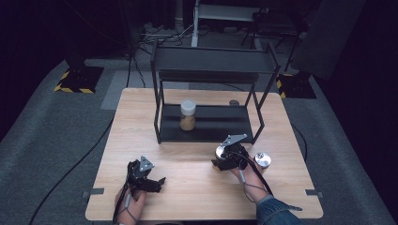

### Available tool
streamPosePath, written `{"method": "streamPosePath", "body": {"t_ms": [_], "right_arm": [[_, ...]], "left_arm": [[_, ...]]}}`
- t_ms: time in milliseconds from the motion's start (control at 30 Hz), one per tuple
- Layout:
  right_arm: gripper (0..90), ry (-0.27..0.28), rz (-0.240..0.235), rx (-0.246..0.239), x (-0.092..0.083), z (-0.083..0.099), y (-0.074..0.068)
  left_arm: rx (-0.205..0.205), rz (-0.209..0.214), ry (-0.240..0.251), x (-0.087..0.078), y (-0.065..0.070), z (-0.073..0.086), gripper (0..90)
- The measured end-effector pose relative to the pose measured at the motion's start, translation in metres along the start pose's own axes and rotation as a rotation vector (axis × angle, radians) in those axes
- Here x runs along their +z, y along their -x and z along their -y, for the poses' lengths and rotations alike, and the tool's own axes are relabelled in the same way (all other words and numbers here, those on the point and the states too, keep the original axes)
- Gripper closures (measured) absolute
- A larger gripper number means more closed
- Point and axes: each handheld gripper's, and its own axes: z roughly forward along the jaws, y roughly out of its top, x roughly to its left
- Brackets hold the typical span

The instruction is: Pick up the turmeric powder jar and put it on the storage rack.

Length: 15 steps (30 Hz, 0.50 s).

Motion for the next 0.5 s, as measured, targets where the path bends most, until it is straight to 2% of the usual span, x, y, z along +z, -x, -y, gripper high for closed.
{"method": "streamPosePath", "body": {"t_ms": [300, 500], "right_arm": [[31.0, -0.034, 0.014, -0.026, -0.001, -0.01, -0.004], [31.1, -0.03, 0.012, -0.032, -0.009, -0.017, -0.004]], "left_arm": [[0.003, 0.0, 0.0, 0.0, 0.0, 0.0, 0.0], [0.002, 0.001, 0.0, 0.0, 0.0, 0.0, 0.0]]}}
